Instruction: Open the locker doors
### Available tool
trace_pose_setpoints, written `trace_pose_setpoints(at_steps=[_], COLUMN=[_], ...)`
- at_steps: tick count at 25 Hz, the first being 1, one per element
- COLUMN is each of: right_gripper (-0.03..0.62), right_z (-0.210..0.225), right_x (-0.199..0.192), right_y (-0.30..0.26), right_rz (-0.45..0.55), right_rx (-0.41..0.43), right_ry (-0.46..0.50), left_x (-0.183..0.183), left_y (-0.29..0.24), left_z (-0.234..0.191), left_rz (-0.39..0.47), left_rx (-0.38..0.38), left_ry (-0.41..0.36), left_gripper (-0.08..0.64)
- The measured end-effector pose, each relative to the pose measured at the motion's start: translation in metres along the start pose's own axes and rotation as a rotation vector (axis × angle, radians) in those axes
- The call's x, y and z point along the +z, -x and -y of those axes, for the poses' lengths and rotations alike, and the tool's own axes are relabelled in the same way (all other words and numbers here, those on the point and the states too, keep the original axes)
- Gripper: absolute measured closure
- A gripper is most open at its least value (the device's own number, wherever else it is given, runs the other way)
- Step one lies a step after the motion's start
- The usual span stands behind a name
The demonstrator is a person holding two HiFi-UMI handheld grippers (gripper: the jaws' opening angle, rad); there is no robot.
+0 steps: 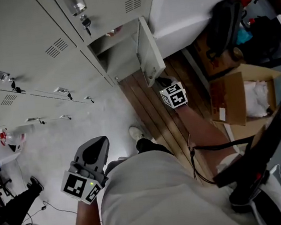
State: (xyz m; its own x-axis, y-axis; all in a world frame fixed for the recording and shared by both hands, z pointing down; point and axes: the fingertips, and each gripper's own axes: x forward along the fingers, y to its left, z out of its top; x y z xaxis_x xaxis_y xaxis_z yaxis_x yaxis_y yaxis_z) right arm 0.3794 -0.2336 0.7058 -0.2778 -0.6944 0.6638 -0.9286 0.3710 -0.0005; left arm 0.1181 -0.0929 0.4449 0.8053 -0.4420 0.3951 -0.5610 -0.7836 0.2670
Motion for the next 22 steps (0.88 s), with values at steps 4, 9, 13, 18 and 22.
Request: trace_pose_setpoints(at_steps=[4, 9, 13, 18, 22], right_gripper=[0.549, 0.549, 0.549, 0.549, 0.551], right_z=[0.018, 0.043, 0.064, 0.083, 0.093], right_x=[-0.005, -0.011, -0.015, -0.016, -0.017], right_y=[0.007, 0.014, 0.018, 0.019, 0.019], right_rz=[-0.010, -0.026, -0.040, -0.051, -0.057], right_rx=[-0.013, -0.048, -0.067, -0.080, -0.093], right_ry=[0.006, 0.013, 0.022, 0.030, 0.029], left_x=[0.002, 0.005, 0.006, 0.007, 0.007], left_y=[-0.005, -0.010, -0.013, -0.018, -0.022], left_z=[0.003, 0.005, 0.008, 0.009, 0.010], left_rz=[-0.005, -0.008, -0.011, -0.018, -0.019], left_rx=[-0.010, -0.018, -0.025, -0.031, -0.036], left_ry=[-0.009, -0.015, -0.023, -0.030, -0.033], left_gripper=[0.549, 0.549, 0.549, 0.549, 0.549])
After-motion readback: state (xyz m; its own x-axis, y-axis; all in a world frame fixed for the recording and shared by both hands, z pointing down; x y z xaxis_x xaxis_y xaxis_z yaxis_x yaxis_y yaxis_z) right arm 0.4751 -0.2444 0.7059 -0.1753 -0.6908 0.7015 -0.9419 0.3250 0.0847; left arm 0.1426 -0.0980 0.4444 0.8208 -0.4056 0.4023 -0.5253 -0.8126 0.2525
